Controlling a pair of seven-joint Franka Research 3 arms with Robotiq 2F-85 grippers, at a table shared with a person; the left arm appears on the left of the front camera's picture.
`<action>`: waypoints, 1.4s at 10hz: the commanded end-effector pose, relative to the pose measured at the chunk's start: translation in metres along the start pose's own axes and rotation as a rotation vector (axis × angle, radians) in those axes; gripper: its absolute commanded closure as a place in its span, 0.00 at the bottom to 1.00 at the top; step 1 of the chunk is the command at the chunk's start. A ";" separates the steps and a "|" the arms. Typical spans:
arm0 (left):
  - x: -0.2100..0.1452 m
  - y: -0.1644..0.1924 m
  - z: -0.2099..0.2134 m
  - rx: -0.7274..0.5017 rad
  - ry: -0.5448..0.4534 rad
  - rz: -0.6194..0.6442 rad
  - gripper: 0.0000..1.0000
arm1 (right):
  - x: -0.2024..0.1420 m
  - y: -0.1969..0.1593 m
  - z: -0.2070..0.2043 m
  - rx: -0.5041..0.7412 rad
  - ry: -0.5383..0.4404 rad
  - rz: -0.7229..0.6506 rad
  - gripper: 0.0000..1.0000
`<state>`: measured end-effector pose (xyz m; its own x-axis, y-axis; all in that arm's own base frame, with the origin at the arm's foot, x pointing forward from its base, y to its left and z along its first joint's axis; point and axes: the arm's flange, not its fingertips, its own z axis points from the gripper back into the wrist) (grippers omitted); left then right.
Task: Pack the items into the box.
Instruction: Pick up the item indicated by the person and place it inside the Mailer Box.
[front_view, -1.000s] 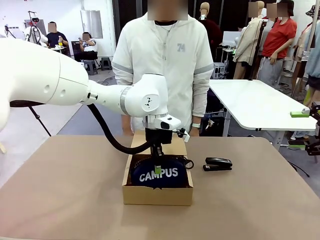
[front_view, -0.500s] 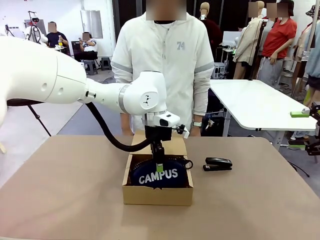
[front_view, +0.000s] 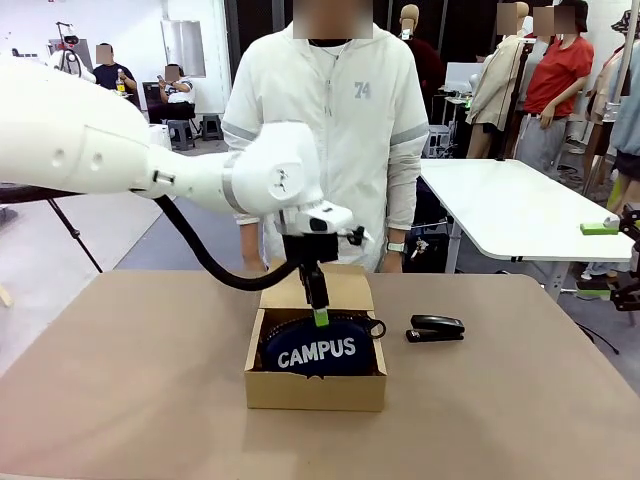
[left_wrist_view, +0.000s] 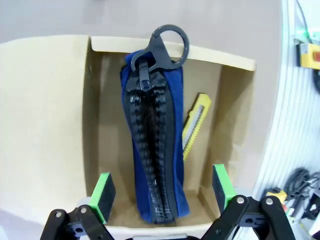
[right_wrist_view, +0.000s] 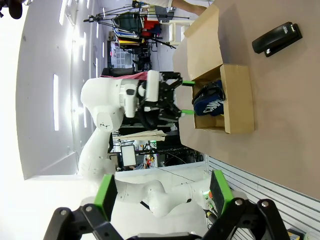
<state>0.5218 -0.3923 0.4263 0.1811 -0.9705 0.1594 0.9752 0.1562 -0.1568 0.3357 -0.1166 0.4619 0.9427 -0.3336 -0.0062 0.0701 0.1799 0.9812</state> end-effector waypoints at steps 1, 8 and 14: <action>-0.057 -0.024 0.050 -0.111 -0.156 0.046 0.00 | 0.001 0.004 0.003 -0.001 0.011 0.000 0.00; -0.342 -0.047 0.133 -0.278 -1.497 0.720 0.00 | 0.001 0.004 0.003 -0.001 0.011 0.000 0.00; -0.453 -0.054 0.092 -0.383 -1.471 0.879 0.00 | 0.001 0.004 0.003 -0.001 0.011 0.000 0.00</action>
<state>0.3912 0.0673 0.4347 0.7552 0.4357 0.4897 0.4326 0.2300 -0.8718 0.3356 -0.1168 0.4619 0.9426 -0.3338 -0.0064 0.0702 0.1794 0.9813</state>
